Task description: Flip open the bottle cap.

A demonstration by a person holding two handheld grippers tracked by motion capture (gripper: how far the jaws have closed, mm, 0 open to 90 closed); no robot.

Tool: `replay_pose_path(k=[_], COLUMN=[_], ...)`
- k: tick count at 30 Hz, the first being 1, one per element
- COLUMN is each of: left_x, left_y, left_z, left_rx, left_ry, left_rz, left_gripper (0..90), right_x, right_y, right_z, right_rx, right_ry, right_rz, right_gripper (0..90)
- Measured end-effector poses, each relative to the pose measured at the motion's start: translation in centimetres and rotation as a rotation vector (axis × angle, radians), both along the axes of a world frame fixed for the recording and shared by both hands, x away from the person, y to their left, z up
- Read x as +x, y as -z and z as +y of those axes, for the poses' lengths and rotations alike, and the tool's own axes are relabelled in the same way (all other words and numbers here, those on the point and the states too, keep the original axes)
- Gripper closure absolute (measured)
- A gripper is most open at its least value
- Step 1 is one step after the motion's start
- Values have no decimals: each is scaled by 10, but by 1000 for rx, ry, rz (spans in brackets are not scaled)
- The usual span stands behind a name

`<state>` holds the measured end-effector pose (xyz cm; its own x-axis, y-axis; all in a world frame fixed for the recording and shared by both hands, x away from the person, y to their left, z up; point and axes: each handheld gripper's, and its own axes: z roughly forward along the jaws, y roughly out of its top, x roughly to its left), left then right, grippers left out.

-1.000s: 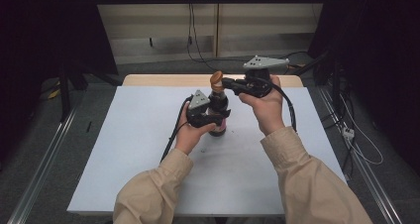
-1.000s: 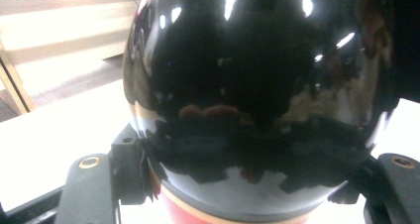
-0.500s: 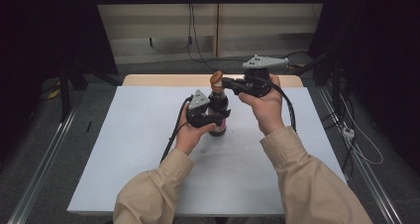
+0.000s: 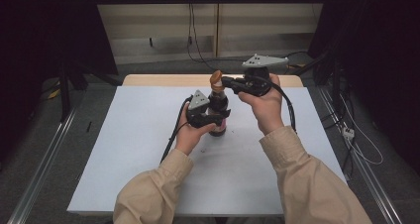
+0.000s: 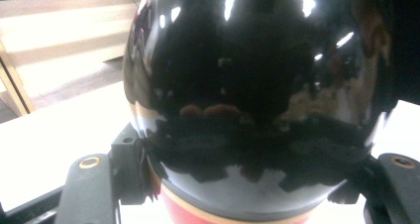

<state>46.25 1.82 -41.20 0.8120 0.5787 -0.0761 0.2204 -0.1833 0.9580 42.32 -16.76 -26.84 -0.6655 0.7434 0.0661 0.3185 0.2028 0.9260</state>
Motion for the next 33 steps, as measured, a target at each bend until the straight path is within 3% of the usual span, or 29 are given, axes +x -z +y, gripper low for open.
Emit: replay_pose_path(k=[33], left_x=[0], left_y=[1], left_z=[-1], left_rx=[-5], left_ry=[-2], left_rz=[-5], left_gripper=[300], right_x=[4], right_y=[-3], right_z=[3], right_rx=[1], right_ry=[3], right_rz=[-6], right_gripper=[900])
